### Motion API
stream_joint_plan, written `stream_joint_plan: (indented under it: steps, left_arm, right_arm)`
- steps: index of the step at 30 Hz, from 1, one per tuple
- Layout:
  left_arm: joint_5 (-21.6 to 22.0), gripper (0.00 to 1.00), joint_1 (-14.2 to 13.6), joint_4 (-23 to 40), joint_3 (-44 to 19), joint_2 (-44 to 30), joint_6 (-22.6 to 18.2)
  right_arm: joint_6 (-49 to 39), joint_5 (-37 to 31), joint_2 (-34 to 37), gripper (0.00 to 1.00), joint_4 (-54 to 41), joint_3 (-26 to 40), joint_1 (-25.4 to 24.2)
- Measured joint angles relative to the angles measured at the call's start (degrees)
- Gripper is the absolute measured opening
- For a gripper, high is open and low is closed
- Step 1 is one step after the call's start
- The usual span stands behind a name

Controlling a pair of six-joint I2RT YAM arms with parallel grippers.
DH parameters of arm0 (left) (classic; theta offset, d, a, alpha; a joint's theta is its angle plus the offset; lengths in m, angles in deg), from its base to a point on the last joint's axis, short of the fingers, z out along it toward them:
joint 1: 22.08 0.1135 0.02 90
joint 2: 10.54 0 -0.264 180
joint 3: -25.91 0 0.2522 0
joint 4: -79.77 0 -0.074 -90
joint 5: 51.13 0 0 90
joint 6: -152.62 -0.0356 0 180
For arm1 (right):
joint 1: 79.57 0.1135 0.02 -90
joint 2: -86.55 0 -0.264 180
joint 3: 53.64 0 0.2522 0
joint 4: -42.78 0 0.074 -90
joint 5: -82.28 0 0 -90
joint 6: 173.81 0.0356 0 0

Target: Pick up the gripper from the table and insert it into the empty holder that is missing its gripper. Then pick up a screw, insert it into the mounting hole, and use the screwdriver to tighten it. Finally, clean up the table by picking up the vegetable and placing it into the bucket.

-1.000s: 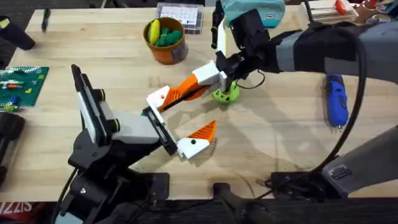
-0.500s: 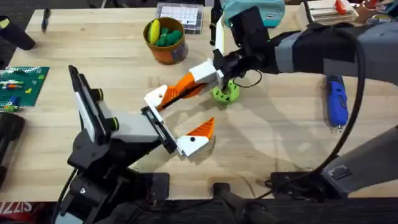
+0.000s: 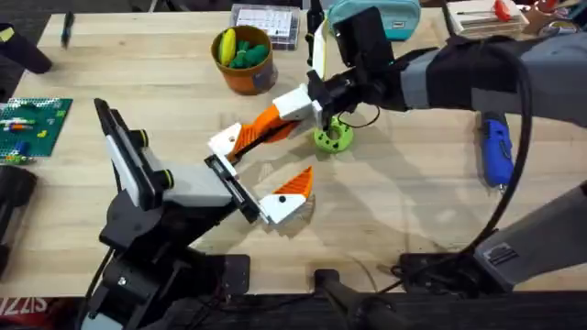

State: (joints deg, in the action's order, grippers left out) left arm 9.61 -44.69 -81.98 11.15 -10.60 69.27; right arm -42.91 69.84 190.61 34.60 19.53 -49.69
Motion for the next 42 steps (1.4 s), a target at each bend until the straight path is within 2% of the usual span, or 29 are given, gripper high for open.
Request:
stream_joint_plan:
  steps: [10,17,23,27,35,37,39,42]
  left_arm:
    - [0.4,0.986,0.0,0.0,0.0,0.0,0.9]
    - [0.6,0.986,0.0,0.0,0.0,0.0,0.6]
    - [-0.4,0.986,-0.1,-0.1,0.0,0.0,0.3]
    - [-1.2,0.986,-0.3,-0.1,0.0,0.0,-0.2]
    - [-2.5,0.986,-0.4,-0.1,0.0,0.0,-0.4]
    - [-2.5,0.986,-0.4,-0.1,0.0,0.0,-0.5]
    - [-2.5,0.986,-0.4,-0.1,0.0,0.0,-0.6]
    - [-2.5,0.986,-0.4,-0.1,0.0,0.0,-0.6]
  right_arm:
    - [0.1,0.0,0.3,0.020,0.1,0.1,0.3]
    - [0.7,-0.2,0.5,0.187,2.1,0.1,0.6]
    - [0.9,0.1,1.0,0.233,3.4,0.1,2.3]
    - [1.2,0.4,1.1,0.347,3.3,0.1,3.0]
    - [1.6,1.9,1.1,0.657,3.4,0.1,3.6]
    - [1.6,2.1,1.1,0.756,3.4,0.1,3.4]
    - [1.6,2.2,1.1,0.949,3.5,0.1,3.0]
    - [1.6,2.0,1.1,0.991,3.4,0.1,2.0]
